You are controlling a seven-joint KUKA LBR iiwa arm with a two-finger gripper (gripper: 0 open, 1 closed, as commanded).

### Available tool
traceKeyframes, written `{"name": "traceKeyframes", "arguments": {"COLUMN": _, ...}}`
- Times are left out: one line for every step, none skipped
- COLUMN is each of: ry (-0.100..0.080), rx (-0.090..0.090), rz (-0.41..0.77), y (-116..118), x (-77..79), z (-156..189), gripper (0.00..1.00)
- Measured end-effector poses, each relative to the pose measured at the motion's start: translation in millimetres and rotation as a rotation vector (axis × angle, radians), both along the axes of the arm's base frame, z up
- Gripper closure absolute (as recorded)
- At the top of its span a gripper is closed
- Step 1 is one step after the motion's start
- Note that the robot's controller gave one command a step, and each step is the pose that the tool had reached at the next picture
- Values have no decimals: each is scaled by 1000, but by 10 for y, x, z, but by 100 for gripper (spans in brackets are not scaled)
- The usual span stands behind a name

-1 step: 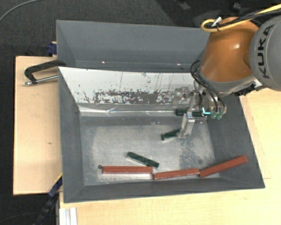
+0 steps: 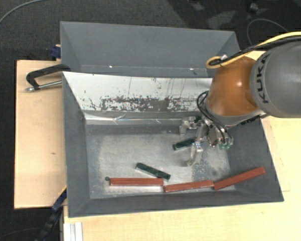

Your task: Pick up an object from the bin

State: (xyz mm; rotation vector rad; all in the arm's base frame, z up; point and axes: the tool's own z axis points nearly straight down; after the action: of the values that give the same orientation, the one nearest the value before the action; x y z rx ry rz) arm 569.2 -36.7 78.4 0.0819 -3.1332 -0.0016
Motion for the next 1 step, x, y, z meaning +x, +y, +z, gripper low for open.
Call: {"name": "traceKeyframes", "arguments": {"ry": -9, "rx": 0, "rz": 1, "y": 6, "x": 26, "z": 49, "gripper": 100}}
